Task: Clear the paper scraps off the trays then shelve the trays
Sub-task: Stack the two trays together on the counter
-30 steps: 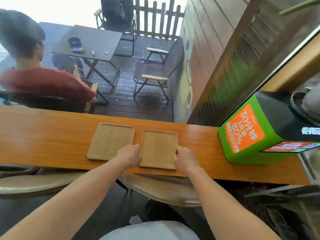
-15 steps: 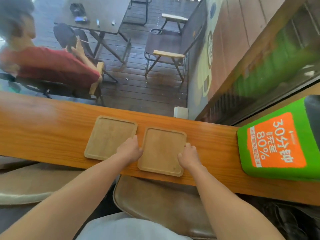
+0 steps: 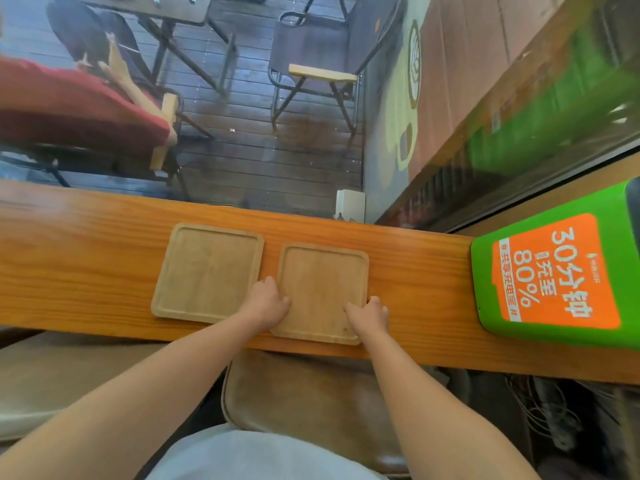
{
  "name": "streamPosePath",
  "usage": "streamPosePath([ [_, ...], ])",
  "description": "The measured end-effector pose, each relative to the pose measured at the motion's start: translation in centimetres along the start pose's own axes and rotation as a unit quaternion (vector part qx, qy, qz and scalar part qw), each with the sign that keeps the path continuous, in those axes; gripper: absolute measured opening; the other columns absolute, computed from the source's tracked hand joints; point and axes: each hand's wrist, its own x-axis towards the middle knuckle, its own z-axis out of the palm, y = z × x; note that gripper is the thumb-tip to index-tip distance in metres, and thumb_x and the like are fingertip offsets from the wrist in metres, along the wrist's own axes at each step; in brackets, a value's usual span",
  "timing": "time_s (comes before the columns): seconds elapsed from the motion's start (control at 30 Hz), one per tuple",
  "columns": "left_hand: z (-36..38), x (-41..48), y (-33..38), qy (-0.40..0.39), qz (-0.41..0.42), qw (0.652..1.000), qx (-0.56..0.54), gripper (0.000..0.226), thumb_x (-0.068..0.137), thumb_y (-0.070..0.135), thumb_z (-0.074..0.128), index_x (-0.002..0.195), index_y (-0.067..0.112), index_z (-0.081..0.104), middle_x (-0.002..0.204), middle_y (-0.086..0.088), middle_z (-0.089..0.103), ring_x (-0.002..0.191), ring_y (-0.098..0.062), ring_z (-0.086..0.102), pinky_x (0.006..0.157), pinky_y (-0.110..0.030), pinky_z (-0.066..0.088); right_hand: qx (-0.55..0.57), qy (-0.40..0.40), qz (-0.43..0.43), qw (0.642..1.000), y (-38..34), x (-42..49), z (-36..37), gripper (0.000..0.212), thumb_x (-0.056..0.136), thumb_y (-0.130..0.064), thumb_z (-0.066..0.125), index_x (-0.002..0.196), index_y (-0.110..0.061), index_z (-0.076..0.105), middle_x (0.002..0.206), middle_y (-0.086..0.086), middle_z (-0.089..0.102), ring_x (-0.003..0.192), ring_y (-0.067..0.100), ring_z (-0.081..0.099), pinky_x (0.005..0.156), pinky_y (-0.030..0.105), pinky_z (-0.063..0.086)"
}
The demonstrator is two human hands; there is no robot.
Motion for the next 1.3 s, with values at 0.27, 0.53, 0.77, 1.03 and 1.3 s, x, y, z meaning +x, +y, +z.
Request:
streamPosePath([
  [0.27, 0.4, 0.1, 0.4, -0.010, -0.111, 0.983, -0.149, 0.078, 0.088, 0.050, 0.063, 0.145, 0.004, 0.040, 0.146, -0.017, 0.047, 0.131, -0.035, 0.048, 0.103, -0.045, 0.045, 0.123, -0.066, 0.107, 0.984, 0.3, 0.2, -0.1, 0.089, 0.079, -0.056, 0.061, 0.150, -0.015, 0.025, 0.150, 0.014, 0.038, 0.130, 0.037, 0.043, 0.106, 0.054, 0.040],
  [0.53, 0.1, 0.0, 0.0, -0.053, -0.105, 0.949, -0.294, 0.075, 0.098, 0.056, 0.041, 0.152, 0.004, 0.030, 0.152, -0.015, 0.042, 0.137, -0.033, 0.043, 0.113, -0.046, 0.037, 0.244, -0.065, 0.112, 0.961, 1.1, 0.1, 1.1, 0.075, 0.096, -0.057, 0.045, 0.148, -0.005, 0.035, 0.148, 0.014, 0.045, 0.132, 0.036, 0.045, 0.112, 0.048, 0.036],
  [0.77, -1.1, -0.2, -2.6, -0.017, -0.089, 0.942, -0.324, 0.073, 0.099, 0.055, 0.040, 0.152, 0.005, 0.031, 0.153, -0.015, 0.041, 0.139, -0.033, 0.040, 0.115, -0.046, 0.034, 0.217, -0.062, 0.075, 0.971, -1.2, -0.9, 2.5, 0.074, 0.095, -0.060, 0.043, 0.147, -0.008, 0.038, 0.147, 0.013, 0.047, 0.131, 0.036, 0.046, 0.111, 0.052, 0.036],
  [1.03, -7.7, 1.0, -9.6, -0.011, -0.089, 0.929, -0.360, 0.070, 0.100, 0.053, 0.039, 0.149, 0.003, 0.036, 0.147, -0.015, 0.048, 0.133, -0.034, 0.047, 0.112, -0.049, 0.038, 0.200, -0.071, 0.057, 0.976, -7.7, -4.0, 9.3, 0.076, 0.095, -0.060, 0.043, 0.151, -0.009, 0.032, 0.151, 0.012, 0.042, 0.135, 0.037, 0.042, 0.113, 0.052, 0.034],
  [1.3, -13.6, 3.2, -16.9, 0.037, -0.128, 0.929, -0.346, 0.066, 0.100, 0.052, 0.038, 0.144, 0.004, 0.045, 0.139, -0.017, 0.055, 0.125, -0.037, 0.053, 0.106, -0.048, 0.044, 0.155, -0.100, 0.016, 0.983, -14.7, -5.9, 16.0, 0.077, 0.096, -0.057, 0.041, 0.154, -0.009, 0.023, 0.157, 0.013, 0.034, 0.139, 0.038, 0.036, 0.114, 0.053, 0.033],
])
